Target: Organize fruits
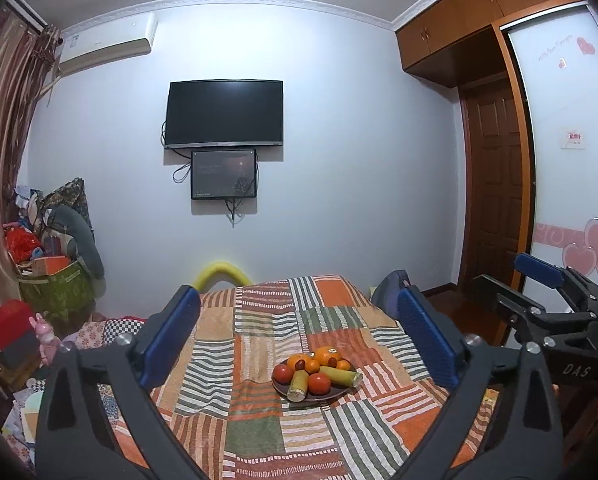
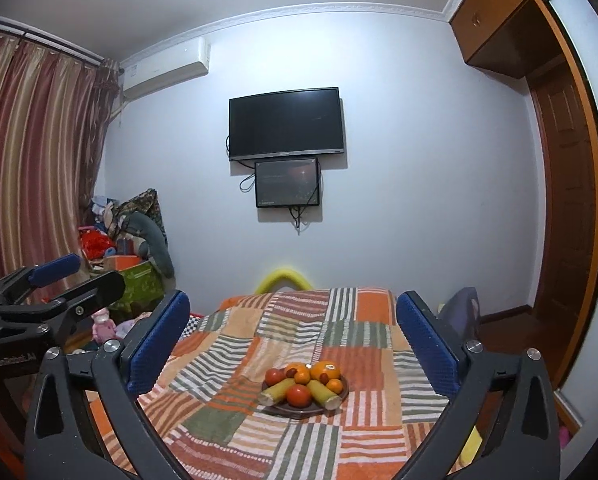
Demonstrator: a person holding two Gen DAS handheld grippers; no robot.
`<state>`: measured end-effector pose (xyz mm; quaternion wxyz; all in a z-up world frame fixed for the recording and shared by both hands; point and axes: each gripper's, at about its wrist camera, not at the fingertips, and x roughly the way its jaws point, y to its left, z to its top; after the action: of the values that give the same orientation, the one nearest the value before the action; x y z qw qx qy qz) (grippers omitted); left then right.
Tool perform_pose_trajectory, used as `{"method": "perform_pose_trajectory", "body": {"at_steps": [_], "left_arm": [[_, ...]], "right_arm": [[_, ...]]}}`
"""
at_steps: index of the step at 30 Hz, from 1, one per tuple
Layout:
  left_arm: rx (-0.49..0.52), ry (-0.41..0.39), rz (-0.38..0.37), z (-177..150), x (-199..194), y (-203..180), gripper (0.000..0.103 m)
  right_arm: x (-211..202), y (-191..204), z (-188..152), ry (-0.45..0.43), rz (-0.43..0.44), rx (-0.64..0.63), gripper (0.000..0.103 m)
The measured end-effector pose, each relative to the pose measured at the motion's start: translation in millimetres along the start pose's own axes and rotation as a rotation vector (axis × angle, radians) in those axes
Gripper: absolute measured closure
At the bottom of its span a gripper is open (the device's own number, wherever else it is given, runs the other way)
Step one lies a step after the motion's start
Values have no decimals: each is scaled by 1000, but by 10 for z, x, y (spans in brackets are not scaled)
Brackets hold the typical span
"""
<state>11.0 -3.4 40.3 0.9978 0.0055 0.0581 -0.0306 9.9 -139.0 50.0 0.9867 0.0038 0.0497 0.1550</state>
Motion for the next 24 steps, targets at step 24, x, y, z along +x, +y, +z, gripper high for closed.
{"method": "perform_pose_trajectory", "body": {"at_steps": [24], "left_arm": [[-22,11,2,-39,36,48,0]], "right_arm": [[-127,-3,-45,12,-22,-2,0]]}}
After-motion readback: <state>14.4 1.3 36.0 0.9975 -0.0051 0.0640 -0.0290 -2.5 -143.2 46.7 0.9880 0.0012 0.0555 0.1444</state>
